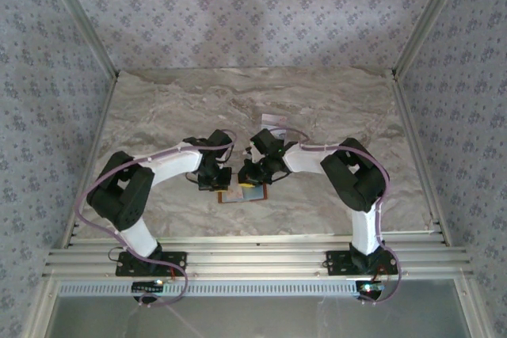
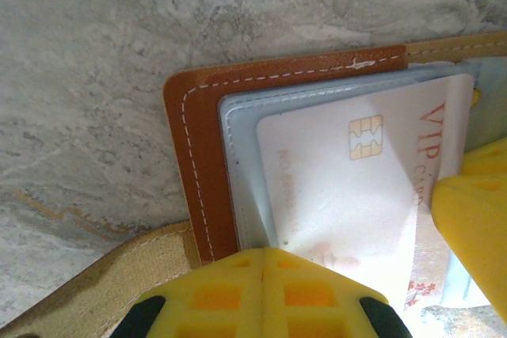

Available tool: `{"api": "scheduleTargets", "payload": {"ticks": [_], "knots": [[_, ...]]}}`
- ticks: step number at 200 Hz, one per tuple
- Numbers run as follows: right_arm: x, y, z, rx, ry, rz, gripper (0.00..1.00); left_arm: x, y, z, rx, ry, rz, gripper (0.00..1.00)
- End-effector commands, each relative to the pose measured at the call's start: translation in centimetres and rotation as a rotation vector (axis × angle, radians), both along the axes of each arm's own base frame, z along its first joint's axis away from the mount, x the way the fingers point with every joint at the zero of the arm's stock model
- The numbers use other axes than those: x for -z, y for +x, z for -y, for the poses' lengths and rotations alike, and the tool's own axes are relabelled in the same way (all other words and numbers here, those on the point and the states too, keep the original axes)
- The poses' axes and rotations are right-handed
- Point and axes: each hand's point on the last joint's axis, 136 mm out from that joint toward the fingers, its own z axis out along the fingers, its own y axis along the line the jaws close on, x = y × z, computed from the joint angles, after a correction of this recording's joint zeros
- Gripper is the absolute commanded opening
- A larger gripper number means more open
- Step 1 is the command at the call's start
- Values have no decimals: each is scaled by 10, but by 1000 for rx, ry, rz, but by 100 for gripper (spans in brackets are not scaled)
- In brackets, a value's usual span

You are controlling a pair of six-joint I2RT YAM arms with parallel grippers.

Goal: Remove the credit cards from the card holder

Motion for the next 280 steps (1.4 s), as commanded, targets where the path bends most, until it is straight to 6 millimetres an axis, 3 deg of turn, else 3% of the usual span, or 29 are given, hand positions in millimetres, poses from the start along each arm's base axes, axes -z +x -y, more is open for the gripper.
{"api": "scheduleTargets", "payload": {"ticks": [1, 98, 184, 234, 280], "knots": [[-19, -11, -16, -48, 94, -16, 12, 28, -21, -30, 17, 160, -81, 2], [-20, -14, -22, -53, 120, -34, 9, 30, -21, -30, 20, 165, -88, 1], [-19, -8, 22, 7, -43, 41, 1, 30, -23, -32, 20, 171, -90, 2], [-32, -16, 4, -27, 55, 22, 8, 32, -23, -31, 20, 172, -94, 1], [-27, -18, -5, -50, 41, 9, 13, 31, -23, -30, 23, 170, -94, 1]]}}
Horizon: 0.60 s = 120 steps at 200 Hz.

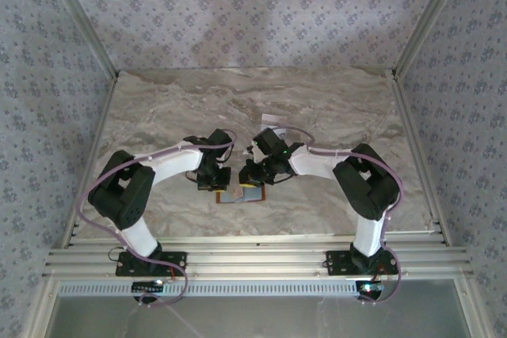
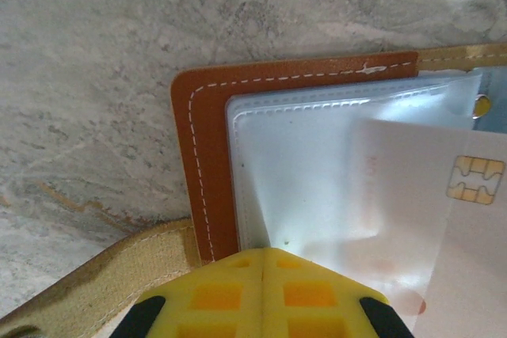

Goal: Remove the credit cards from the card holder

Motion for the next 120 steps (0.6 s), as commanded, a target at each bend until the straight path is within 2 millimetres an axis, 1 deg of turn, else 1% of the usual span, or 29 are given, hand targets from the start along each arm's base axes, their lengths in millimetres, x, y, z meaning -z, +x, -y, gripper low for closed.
{"api": "scheduleTargets", "payload": {"ticks": [1, 19, 41, 85, 120], "knots": [[0, -5, -9, -31, 8, -24, 13, 31, -22, -27, 24, 144, -82, 1], [2, -4, -9, -31, 3, -25, 12, 30, -22, -27, 25, 143, -82, 1], [2, -4, -6, -23, -14, -15, 7, 31, -23, -27, 28, 146, -84, 1], [-1, 0, 17, 0, -87, 24, 5, 28, -21, -26, 18, 138, -75, 1], [-14, 7, 36, 17, -109, 74, 4, 24, -21, -18, 8, 89, -72, 2]]}}
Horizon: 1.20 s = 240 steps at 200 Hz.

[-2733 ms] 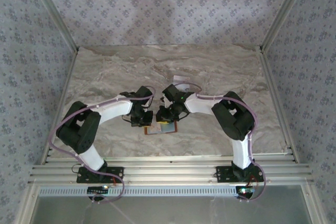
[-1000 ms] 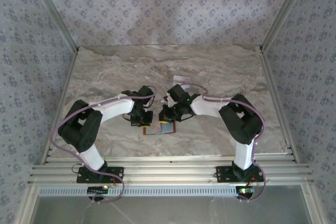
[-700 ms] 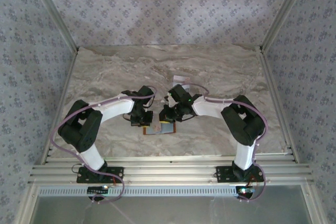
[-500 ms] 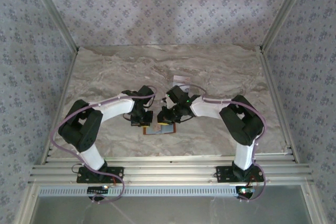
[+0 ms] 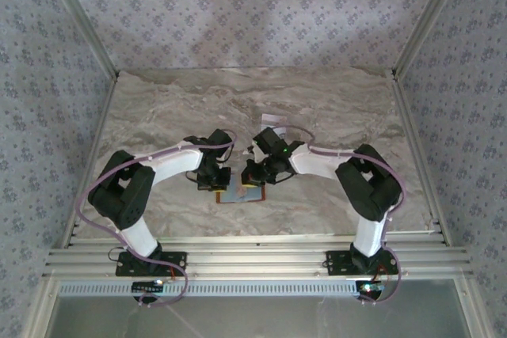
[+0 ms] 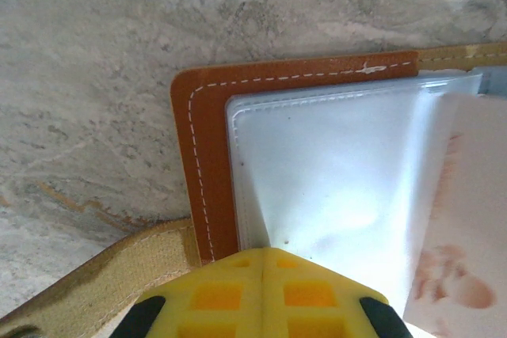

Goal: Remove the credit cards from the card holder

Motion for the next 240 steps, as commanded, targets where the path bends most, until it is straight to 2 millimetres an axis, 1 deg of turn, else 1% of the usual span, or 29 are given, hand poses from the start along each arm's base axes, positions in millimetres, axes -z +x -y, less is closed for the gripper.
{"api": "scheduleTargets", "payload": {"ticks": [1, 25, 53, 93, 107, 112, 114, 116, 122, 127, 141, 153, 169, 192, 206, 240], "knots": [[-10, 3, 23, 11, -56, 47, 4, 24, -21, -18, 8, 88, -72, 2], [-24, 9, 33, 22, -54, 90, 3, 21, -21, -13, 4, 58, -71, 2], [-40, 19, 46, 47, -46, 131, 0, 15, -21, -12, -1, 44, -63, 2], [-63, 34, 66, -45, -65, 241, 0, -1, -14, -6, -2, 14, -29, 2], [-74, 39, 72, -125, -84, 309, 0, -7, -10, -4, -1, 4, -15, 3], [-75, 39, 76, -155, -103, 330, 0, -9, -9, -3, -3, 0, -11, 3], [-82, 43, 74, -165, -102, 358, 0, -10, -9, -3, -3, -3, -8, 3], [-86, 46, 74, -170, -103, 374, 0, -11, -8, -3, -4, -5, -6, 3], [-86, 45, 78, -204, -125, 381, 0, -12, -7, -1, -4, -12, -3, 3], [-88, 48, 81, -225, -137, 397, 0, -15, -6, -1, -5, -18, 3, 3], [-97, 54, 84, -308, -118, 423, 0, -19, -4, 1, -8, -32, 8, 3], [-100, 63, 91, -381, -147, 447, 0, -21, -1, 2, -11, -46, 13, 3], [-104, 68, 97, -500, -171, 491, 2, -25, 2, 4, -17, -69, 17, 3], [-110, 78, 107, -669, -225, 557, 1, -29, 5, 5, -25, -96, 24, 3], [-114, 87, 112, -770, -267, 612, 2, -32, 7, 5, -35, -109, 28, 4], [-110, 110, 124, -972, -366, 676, 1, -37, 10, 3, -43, -122, 38, 4]]}}
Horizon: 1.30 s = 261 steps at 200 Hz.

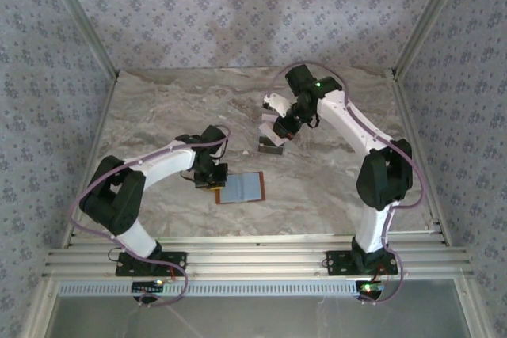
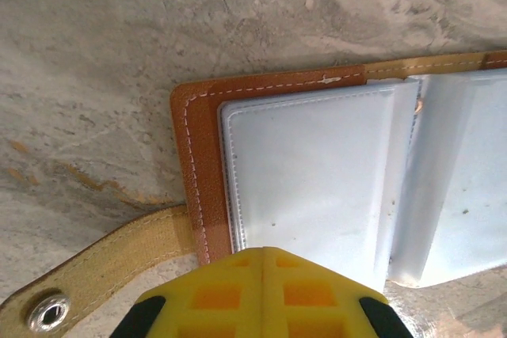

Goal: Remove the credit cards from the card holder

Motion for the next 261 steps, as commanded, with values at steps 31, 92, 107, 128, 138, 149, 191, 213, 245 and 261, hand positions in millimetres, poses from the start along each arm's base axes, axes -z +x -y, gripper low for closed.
{"api": "scheduleTargets", "payload": {"ticks": [31, 92, 107, 128, 138, 149, 191, 213, 245, 261], "knots": [[7, 17, 26, -349, -243, 65, 1, -19, 6, 1, -12, -43, 27, 4], [10, 56, 33, -491, -384, 160, 0, -18, 6, -7, -54, -41, 37, 4], [12, 67, 34, -503, -409, 203, 0, -15, 2, -8, -63, -42, 23, 4], [16, 85, 31, -504, -434, 264, 0, -15, 6, -6, -67, -51, 39, 4], [20, 94, 31, -500, -450, 287, 0, -14, 6, -8, -70, -43, 37, 4], [24, 103, 29, -494, -465, 311, 0, -14, 6, -9, -74, -39, 36, 4], [39, 121, 19, -486, -473, 351, 0, -12, 8, -11, -83, -31, 26, 4], [45, 123, 15, -472, -458, 347, 0, -12, 10, -12, -82, -27, 31, 4], [53, 121, 13, -448, -451, 320, 0, -11, 8, -15, -85, -16, 17, 4], [57, 117, 10, -450, -448, 305, 0, -11, 7, -16, -85, -11, 10, 4]]}}
